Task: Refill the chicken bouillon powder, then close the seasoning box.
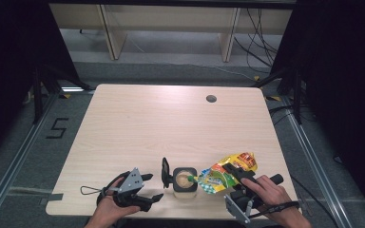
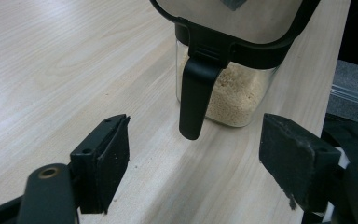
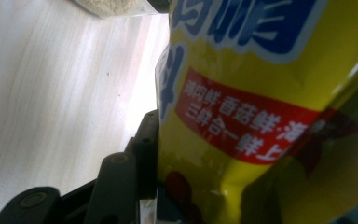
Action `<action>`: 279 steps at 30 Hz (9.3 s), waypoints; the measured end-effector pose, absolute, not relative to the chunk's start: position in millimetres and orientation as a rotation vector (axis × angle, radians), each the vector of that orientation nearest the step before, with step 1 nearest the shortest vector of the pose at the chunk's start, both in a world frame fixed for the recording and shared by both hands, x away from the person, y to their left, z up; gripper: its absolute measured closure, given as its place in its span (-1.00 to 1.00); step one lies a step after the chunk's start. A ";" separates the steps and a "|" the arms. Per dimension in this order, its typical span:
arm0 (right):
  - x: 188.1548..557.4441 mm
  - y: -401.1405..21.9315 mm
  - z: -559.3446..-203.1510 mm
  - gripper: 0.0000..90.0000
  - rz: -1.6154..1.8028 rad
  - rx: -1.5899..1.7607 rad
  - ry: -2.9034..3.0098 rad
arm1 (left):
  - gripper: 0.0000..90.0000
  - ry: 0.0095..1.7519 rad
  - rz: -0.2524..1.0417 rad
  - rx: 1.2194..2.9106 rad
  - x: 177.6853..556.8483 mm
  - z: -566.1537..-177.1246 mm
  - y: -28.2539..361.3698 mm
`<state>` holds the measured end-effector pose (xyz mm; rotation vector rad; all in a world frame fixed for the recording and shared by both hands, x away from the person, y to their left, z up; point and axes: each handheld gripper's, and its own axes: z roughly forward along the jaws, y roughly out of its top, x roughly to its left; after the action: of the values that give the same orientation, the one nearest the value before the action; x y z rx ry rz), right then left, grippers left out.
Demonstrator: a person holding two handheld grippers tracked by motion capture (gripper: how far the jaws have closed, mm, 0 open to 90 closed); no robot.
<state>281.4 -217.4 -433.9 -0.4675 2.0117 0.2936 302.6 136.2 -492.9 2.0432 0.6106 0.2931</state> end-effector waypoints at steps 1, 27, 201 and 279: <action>281.0 -217.3 -433.4 0.28 0.297 -0.472 2.009 | -0.46 0.610 0.295 2.044 302.7 -492.9 136.1; 297.4 -230.7 -439.7 0.33 0.500 -0.337 2.116 | -0.46 0.613 0.293 2.044 302.5 -492.6 135.8; 239.6 -335.7 -475.5 -0.41 0.885 0.935 2.192 | 0.98 0.507 0.387 1.996 291.0 -435.1 130.2; 239.0 -332.1 -476.8 -0.40 0.878 0.903 2.225 | 0.03 0.477 0.287 2.038 306.0 -446.8 83.0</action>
<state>239.0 -332.1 -476.8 0.9028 2.2248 0.8781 306.0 83.0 -446.8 2.0377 0.4768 0.2872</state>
